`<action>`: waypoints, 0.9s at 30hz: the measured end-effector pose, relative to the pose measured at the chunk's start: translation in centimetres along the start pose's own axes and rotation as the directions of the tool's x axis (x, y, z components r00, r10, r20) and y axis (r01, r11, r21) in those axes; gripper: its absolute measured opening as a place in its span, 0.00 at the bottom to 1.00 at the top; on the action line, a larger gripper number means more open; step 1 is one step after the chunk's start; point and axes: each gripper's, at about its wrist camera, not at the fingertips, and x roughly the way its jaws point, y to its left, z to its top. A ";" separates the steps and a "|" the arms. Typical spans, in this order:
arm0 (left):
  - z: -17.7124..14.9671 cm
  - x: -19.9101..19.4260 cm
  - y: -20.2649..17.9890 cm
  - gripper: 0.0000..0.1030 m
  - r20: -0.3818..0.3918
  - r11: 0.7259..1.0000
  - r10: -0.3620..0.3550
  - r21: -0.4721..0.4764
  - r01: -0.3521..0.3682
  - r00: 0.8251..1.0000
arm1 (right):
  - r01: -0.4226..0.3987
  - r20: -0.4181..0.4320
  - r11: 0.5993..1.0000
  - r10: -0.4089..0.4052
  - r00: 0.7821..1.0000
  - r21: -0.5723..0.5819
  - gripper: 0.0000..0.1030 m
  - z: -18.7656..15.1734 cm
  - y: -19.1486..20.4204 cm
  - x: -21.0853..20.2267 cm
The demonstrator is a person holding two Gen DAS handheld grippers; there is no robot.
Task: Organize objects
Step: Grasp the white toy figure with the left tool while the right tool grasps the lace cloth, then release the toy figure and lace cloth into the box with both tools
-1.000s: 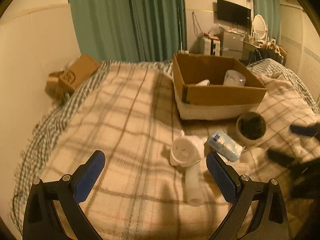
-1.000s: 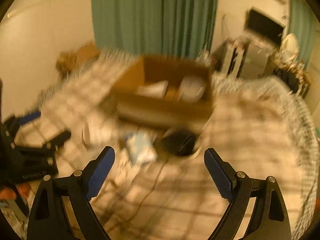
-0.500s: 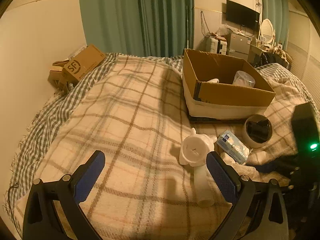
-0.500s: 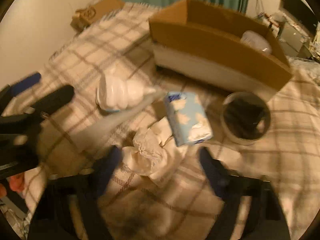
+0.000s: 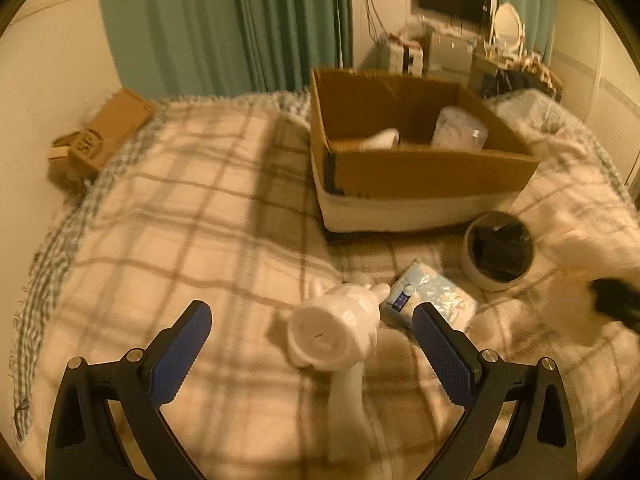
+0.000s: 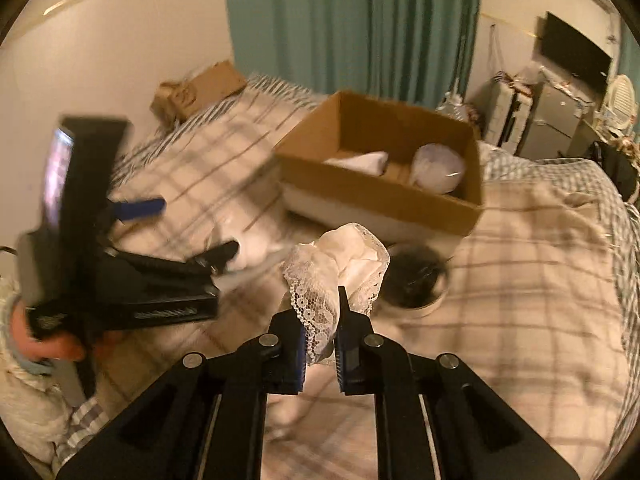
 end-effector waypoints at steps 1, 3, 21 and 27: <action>0.0 0.6 -0.1 0.95 -0.017 1.000 -0.003 0.000 0.003 1.000 | 0.004 -0.003 1.000 -0.004 1.000 0.013 0.10 -0.1 -0.5 0.1; -0.3 1.9 -0.2 0.76 -0.056 1.000 -0.006 0.003 0.007 0.998 | 0.000 -0.017 1.000 0.001 1.000 0.024 0.10 -0.1 -0.9 0.8; 1.0 -7.5 -1.3 0.55 0.152 0.997 -0.071 -0.004 0.072 0.986 | 0.019 0.075 0.999 -0.021 0.997 0.029 0.10 0.8 -1.4 -3.3; 5.7 -10.9 -1.5 0.55 0.270 0.998 -0.068 0.006 0.069 0.960 | 0.073 0.168 0.997 -0.071 0.983 -0.007 0.10 5.0 -1.9 -6.4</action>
